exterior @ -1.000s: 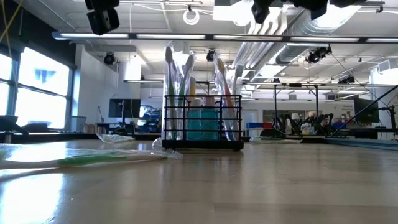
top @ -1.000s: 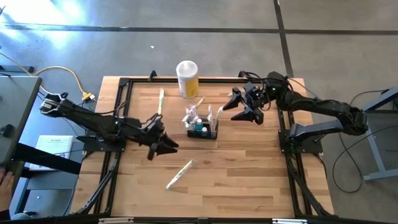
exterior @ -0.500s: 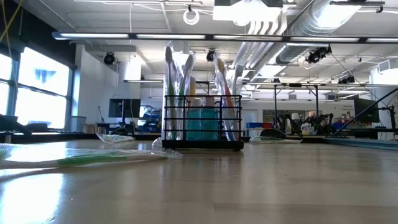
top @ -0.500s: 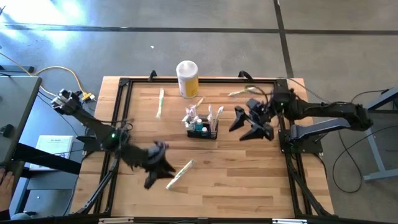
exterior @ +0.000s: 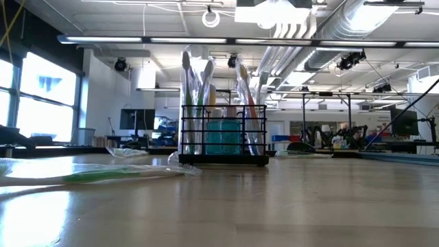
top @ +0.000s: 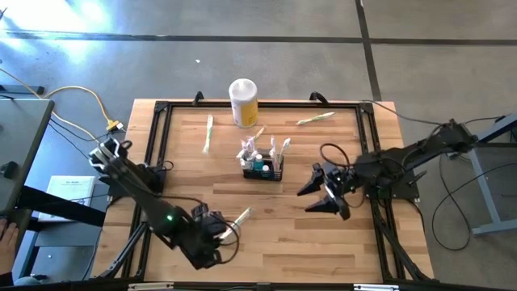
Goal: Pick & Place toothbrushing station
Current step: Put the bottom green toothbrush into the right section wire organizer
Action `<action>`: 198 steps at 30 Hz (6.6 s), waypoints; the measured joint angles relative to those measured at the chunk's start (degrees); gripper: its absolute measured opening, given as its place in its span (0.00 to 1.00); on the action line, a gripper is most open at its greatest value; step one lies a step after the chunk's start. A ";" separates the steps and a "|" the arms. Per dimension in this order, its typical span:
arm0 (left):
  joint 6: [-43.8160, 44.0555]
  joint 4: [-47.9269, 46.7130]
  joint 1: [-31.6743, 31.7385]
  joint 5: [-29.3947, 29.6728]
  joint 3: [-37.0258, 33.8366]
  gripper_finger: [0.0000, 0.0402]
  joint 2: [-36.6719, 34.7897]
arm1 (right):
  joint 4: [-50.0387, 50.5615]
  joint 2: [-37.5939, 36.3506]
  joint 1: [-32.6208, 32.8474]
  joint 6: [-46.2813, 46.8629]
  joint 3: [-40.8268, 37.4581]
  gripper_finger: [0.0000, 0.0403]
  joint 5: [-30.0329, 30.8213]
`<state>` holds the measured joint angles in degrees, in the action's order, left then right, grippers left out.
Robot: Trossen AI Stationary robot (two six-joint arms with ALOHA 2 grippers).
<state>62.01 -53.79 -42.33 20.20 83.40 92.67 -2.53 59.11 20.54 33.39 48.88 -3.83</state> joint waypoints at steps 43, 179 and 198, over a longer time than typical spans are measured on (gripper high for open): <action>7.73 11.77 14.56 -21.80 -11.48 0.30 11.57 | 0.06 5.70 15.10 6.00 0.04 0.70 12.82; -90.98 3.09 5.62 32.34 28.13 0.00 16.15 | -40.45 31.35 -0.70 29.52 0.00 0.05 -14.74; -85.59 2.56 5.54 21.70 28.09 0.23 16.16 | -38.51 31.30 -0.25 24.12 -0.06 0.04 -15.79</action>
<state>-23.57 -51.23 -36.78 41.90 111.48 108.82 -41.04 90.41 20.29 57.51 48.82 -19.62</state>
